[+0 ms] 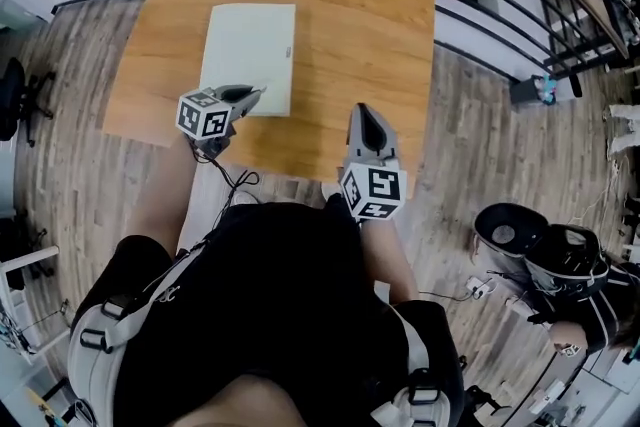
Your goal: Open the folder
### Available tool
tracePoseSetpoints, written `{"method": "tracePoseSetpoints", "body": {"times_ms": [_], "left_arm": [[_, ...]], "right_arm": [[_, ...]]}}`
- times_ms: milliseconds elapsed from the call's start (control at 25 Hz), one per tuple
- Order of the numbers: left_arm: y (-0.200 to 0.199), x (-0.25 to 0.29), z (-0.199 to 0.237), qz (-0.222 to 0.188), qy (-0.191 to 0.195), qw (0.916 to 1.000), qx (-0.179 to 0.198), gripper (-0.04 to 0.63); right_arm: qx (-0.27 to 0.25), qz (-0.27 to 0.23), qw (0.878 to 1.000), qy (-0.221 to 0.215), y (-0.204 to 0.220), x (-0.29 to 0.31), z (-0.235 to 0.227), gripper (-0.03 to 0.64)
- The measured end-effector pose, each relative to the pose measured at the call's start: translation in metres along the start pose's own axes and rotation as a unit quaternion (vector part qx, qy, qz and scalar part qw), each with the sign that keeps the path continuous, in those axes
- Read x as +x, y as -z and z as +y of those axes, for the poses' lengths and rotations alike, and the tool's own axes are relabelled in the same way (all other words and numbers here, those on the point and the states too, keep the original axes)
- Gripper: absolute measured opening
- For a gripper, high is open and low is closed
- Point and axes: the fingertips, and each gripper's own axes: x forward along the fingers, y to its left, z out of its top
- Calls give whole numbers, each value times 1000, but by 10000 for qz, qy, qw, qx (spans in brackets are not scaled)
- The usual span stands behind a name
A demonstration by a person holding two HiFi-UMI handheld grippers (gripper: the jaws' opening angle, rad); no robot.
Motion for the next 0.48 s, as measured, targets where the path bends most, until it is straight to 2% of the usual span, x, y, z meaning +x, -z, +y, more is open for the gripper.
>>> {"method": "tracePoseSetpoints", "body": {"times_ms": [240, 360, 480], "left_arm": [[-19, -34, 6, -1010, 20, 9935, -520, 17], [-34, -54, 4, -1457, -102, 9880, -499, 17], [-45, -83, 2, -1824, -397, 9819, -323, 18]], "right_arm": [[-32, 33, 9997, -220, 1, 12, 10, 5], [-45, 33, 9995, -324, 2, 16, 14, 6], [-66, 53, 9990, -428, 3, 21, 19, 5]]}}
